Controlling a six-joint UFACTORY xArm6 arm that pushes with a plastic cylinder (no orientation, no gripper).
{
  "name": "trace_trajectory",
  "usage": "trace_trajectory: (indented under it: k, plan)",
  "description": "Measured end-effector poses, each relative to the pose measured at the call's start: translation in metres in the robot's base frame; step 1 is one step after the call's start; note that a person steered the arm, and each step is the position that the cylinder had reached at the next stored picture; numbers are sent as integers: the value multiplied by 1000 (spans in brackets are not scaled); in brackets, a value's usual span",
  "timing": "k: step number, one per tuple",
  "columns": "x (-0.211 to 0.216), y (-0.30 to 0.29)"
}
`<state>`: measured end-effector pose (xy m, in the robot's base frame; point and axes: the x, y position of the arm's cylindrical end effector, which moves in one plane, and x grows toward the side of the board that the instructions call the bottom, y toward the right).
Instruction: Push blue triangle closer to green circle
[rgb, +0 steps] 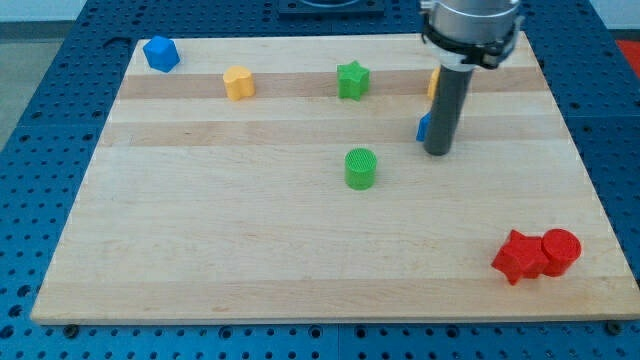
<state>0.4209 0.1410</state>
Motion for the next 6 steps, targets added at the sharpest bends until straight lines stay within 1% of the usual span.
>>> trace_trajectory:
  k: [1,2,3,5,6]
  plan:
    - [-2,56]
    - [-34,68]
    - [-40,29]
    - [-26,-118]
    - [-16,-202]
